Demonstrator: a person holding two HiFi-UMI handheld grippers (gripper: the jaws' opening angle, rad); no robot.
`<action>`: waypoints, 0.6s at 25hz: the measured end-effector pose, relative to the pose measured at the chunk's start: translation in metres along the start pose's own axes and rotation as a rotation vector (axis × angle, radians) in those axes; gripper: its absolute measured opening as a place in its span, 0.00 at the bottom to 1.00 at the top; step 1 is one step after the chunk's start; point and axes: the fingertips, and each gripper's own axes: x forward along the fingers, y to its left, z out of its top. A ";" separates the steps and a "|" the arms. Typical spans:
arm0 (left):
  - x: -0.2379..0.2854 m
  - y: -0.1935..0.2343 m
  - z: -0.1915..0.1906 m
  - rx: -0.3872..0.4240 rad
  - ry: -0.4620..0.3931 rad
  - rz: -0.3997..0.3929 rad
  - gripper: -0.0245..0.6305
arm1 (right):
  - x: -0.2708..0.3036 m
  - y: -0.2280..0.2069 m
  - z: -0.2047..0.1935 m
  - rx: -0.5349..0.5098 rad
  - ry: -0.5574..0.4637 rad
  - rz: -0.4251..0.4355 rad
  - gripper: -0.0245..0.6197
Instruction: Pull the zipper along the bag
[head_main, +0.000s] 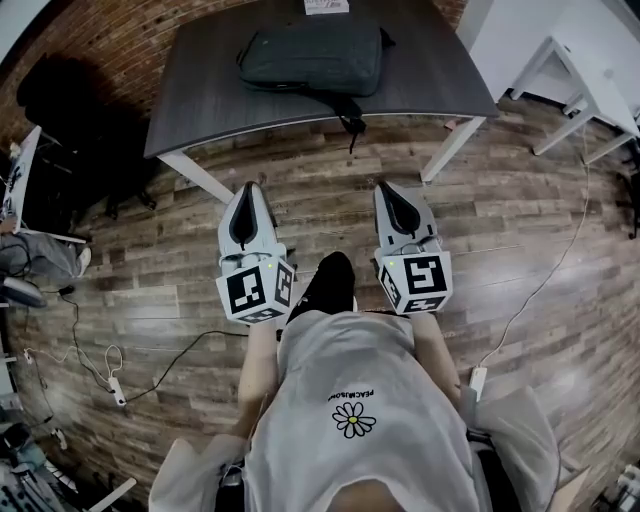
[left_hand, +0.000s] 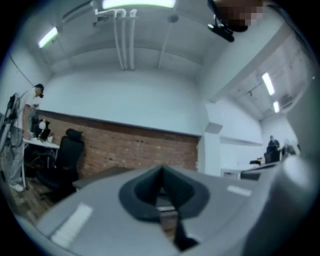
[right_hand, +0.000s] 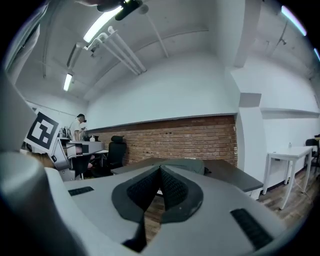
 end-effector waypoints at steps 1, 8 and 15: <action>0.001 0.004 -0.001 -0.013 0.000 0.014 0.04 | 0.000 0.001 0.000 0.006 -0.002 0.008 0.04; 0.032 0.004 -0.002 0.016 -0.026 0.006 0.04 | 0.009 -0.017 -0.007 0.005 0.008 -0.017 0.04; 0.081 -0.007 0.005 0.018 -0.059 -0.061 0.04 | 0.046 -0.047 0.006 -0.029 -0.026 -0.059 0.04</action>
